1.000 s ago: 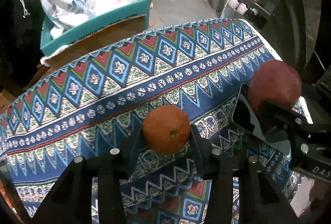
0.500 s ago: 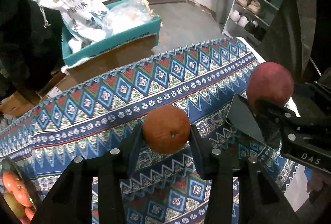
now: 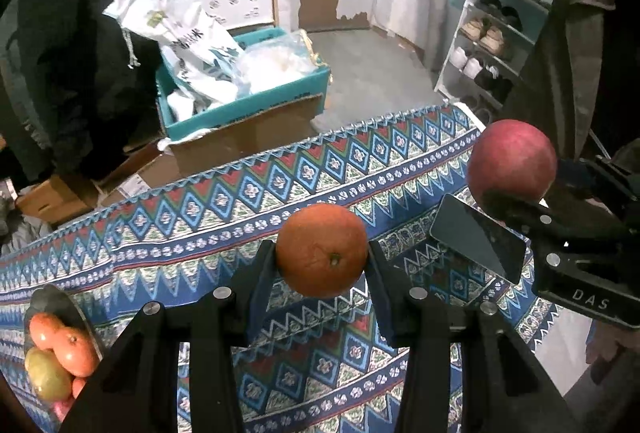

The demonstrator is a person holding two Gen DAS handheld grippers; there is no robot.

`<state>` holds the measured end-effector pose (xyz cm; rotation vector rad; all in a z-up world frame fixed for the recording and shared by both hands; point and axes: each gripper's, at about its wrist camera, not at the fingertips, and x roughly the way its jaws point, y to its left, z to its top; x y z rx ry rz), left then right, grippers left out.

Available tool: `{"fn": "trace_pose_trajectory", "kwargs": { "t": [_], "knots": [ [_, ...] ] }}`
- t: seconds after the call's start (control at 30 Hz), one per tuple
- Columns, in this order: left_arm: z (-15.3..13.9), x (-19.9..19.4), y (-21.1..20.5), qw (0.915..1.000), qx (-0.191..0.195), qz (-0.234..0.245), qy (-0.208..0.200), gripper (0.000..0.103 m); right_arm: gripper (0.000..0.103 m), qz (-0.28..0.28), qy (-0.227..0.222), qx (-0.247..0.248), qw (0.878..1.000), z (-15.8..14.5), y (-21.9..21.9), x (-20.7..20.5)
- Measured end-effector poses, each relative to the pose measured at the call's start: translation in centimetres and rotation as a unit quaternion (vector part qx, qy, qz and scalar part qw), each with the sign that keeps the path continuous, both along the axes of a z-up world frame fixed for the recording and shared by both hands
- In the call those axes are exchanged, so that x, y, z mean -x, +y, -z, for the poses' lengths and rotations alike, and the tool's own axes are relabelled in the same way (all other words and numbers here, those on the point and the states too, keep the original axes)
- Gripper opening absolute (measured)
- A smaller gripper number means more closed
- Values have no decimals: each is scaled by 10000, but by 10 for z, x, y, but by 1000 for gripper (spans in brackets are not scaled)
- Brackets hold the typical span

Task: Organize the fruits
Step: 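Carry the tangerine with the left tool toward the glass bowl while the right tool carries the apple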

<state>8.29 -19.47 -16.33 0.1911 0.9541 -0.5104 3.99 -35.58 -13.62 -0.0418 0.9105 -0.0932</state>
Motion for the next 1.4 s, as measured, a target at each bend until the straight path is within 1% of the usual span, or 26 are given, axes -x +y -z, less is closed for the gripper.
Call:
{"fn": "trace_pose_trajectory", "kwargs": {
  "t": [0.47, 0.77, 0.97, 1.17, 1.4],
  "knots": [
    [-52, 27, 45, 9984, 183, -260, -471, 45, 75, -235, -535, -85, 9983, -47, 29, 15],
    [-84, 43, 78, 9959, 412, -446, -677, 45, 75, -470, -842, -147, 9952, -74, 51, 23],
    [-95, 50, 101, 9942, 521, -581, -734, 45, 75, -643, -1013, -185, 9926, -89, 66, 28],
    [-102, 59, 121, 9923, 484, -723, -885, 45, 75, -817, -1123, -227, 9900, -99, 83, 31],
    [-105, 65, 144, 9907, 517, -891, -887, 45, 75, -1057, -1190, -276, 9869, -105, 105, 31]
  ]
}}
